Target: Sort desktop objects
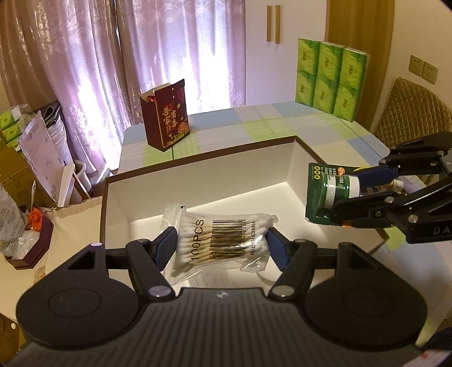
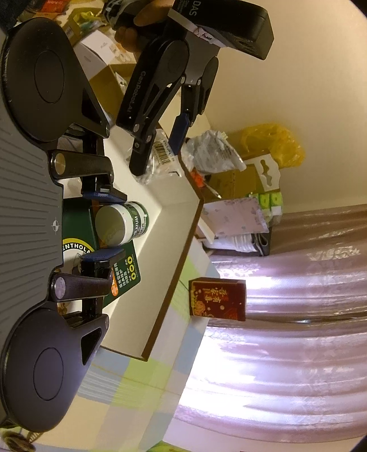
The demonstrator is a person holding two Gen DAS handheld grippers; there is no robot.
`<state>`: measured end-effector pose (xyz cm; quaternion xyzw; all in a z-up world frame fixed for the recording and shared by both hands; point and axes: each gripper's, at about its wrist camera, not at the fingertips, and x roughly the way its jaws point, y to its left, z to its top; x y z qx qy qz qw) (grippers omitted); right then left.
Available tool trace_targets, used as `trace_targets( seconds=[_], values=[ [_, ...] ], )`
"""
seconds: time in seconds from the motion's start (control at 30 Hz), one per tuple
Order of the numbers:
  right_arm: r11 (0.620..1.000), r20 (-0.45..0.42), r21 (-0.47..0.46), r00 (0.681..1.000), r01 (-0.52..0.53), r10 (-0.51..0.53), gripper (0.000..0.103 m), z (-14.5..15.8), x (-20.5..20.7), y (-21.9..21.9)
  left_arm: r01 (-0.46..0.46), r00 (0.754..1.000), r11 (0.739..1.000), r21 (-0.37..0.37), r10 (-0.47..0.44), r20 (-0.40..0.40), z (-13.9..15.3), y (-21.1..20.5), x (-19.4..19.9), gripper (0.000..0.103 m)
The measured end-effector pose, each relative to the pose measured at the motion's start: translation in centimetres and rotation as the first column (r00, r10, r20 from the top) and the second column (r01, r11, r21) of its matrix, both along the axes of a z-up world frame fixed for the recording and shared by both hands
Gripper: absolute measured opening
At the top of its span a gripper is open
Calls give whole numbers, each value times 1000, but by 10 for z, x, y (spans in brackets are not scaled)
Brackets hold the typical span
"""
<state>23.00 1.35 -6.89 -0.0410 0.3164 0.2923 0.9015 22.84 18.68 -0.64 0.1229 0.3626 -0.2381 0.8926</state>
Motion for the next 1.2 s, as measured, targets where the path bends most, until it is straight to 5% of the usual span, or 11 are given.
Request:
trace_targets(
  seconds=[0.47,0.73,1.2],
  values=[
    [997,-95,-19,992,79,-80,32,-29,79,15,-14,993,1000,17,15,-117,-35,-9,82,65],
    [980,-175,-132,970,147,-169,32,-62,124,29,-45,982,997,62,55,-180,-65,-11,126,65],
    [961,-212,-211,952,177,-221,32,-90,155,36,-44,970,993,112,69,-232,-98,-20,156,65]
  ],
)
